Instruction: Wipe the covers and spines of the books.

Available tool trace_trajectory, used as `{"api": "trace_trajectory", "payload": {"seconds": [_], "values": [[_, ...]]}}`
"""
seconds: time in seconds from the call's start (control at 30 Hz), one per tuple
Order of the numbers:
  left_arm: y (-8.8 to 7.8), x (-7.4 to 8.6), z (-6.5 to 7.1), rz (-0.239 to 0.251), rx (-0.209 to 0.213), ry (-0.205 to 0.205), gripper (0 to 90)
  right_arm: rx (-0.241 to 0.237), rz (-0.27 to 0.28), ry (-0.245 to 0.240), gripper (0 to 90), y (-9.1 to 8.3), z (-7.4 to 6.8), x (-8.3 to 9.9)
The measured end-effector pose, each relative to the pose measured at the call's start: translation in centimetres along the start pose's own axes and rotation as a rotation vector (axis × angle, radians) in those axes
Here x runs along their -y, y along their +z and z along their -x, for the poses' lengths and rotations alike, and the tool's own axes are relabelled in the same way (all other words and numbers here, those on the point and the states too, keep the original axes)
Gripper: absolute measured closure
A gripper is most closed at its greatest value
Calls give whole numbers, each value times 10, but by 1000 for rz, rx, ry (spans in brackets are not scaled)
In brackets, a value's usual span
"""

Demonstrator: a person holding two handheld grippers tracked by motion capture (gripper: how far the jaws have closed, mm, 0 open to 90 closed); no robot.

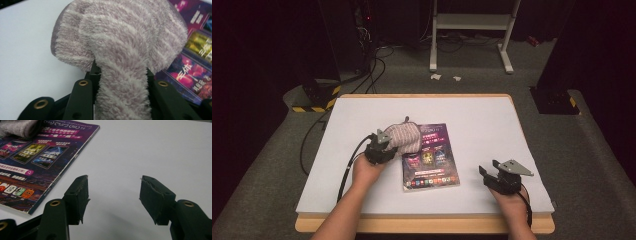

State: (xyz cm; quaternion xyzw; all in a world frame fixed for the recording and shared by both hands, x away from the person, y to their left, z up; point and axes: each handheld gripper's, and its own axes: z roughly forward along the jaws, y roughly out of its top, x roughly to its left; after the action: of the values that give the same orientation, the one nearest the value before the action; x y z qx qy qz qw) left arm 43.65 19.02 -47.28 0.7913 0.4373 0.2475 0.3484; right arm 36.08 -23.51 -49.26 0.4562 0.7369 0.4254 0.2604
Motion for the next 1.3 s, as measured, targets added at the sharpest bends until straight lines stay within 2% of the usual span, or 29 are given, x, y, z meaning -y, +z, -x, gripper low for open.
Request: {"api": "trace_trajectory", "payload": {"seconds": [0.23,0.37,0.67,0.93,1.3], "values": [[-8,-9,-3,37,13,-21,660,1,0,3,399,0,0,0],[-14,-17,5,60,20,7,661,-1,1,-1,399,0,0,0],[-22,-22,6,92,22,-1,660,-2,5,5,399,-1,0,0],[-34,-22,-5,110,-2,-10,661,-4,4,0,399,0,-1,0],[-48,-4,-28,93,-64,-40,658,-8,-2,2,406,0,-3,0]]}}
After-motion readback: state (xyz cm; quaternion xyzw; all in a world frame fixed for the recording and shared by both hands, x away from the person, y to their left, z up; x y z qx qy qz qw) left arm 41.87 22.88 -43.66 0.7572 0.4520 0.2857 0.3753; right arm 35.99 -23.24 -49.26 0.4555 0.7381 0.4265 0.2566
